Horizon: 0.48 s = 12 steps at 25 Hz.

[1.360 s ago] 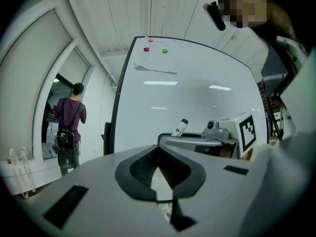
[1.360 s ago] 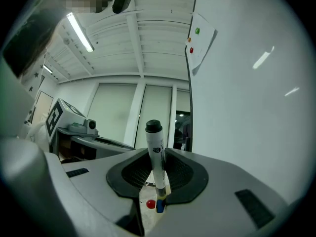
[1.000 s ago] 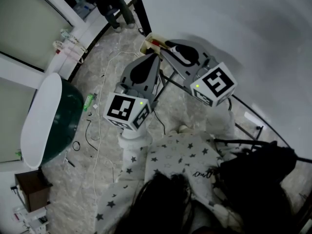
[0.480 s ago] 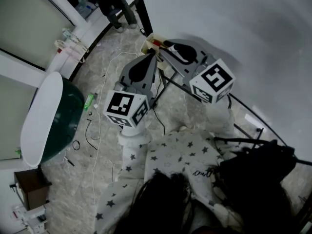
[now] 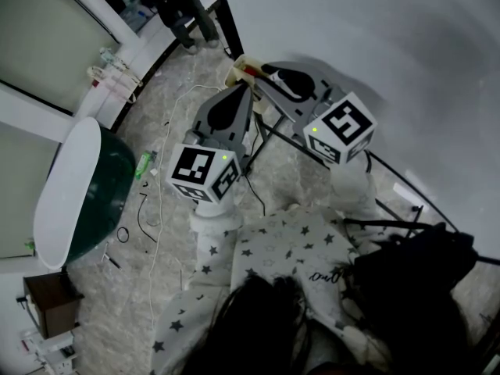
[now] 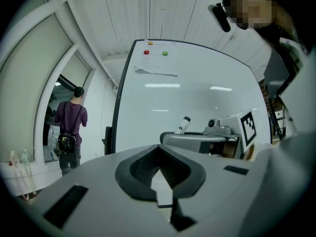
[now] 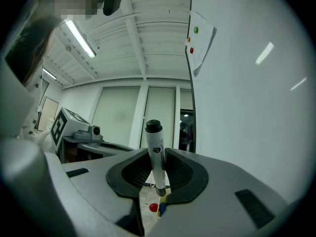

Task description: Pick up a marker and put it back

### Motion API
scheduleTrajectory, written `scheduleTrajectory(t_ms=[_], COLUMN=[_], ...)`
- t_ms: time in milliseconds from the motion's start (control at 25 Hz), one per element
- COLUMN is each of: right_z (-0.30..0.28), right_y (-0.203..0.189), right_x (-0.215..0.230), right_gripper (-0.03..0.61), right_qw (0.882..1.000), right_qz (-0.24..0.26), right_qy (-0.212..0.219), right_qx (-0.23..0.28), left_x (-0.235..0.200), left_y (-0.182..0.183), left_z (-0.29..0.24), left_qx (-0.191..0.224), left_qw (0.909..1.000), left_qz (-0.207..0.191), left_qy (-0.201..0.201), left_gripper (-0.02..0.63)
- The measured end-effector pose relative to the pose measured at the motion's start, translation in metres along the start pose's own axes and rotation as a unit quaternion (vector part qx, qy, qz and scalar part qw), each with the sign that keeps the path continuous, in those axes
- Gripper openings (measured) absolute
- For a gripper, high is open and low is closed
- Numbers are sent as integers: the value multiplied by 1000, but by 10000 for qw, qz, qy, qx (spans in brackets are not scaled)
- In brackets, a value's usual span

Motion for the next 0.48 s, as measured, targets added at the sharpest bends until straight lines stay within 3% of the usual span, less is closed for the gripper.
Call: scheduleTrajectory(t_ms=[480], right_z=[-4], right_y=[5], right_x=[6], right_gripper=[81], right_qw=[10000], right_qz=[17], right_qy=[46], right_qx=[27], left_x=[-7], left_y=[4], left_z=[0], left_qx=[-77], left_qw=[9998], left_qz=[-147], left_qy=[123], left_gripper=[0])
Point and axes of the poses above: the fingertips, and each gripper's own axes: z backward along the fingers, x to its right, y out of its top, the point moved 6 cm from there along z, backward along the fingers, and after that the axes turned 5 degrees about -y, right-handed, at the moved point
